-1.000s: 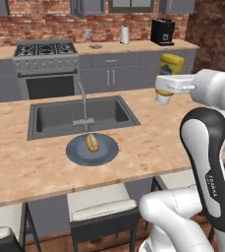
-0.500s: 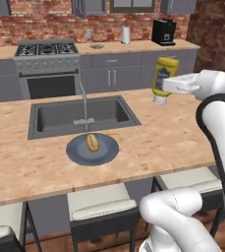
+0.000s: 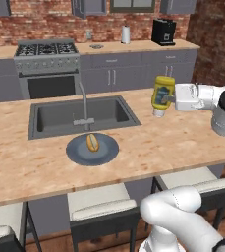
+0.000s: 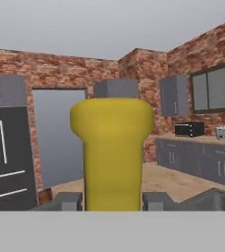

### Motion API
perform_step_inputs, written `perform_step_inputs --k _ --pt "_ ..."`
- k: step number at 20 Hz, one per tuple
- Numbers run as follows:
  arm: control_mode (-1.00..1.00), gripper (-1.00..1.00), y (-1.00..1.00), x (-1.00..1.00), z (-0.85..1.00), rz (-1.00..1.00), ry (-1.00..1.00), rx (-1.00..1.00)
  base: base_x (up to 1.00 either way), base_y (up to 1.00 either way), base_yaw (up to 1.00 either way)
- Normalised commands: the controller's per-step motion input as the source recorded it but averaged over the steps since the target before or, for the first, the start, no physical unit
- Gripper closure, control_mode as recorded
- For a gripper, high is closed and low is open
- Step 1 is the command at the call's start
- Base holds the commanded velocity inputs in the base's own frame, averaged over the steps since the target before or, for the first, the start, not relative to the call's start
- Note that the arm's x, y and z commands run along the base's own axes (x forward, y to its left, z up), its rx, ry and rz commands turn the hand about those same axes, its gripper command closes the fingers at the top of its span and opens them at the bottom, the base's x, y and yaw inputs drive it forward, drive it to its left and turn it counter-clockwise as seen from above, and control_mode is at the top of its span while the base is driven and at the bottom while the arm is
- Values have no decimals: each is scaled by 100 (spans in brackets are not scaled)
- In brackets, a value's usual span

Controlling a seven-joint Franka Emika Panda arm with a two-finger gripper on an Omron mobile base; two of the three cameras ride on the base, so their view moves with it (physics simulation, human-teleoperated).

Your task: Move the hot dog bun to the plate on the dining table and place the condiment next to that plate. Then navigate to the fridge and take the sausage and place it on the plate as well.

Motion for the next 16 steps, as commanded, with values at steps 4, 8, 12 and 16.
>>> perform_step_inputs --k 4,8,12,16 --pt "-100 100 -1 34 -66 19 -2 -3 0 0 0" --pt "-100 100 0 28 -74 21 -5 -7 0 0 0" --pt "-100 100 -1 0 -76 17 0 -20 0 0 0" --pt "-100 100 0 5 -78 16 0 -12 0 0 0"
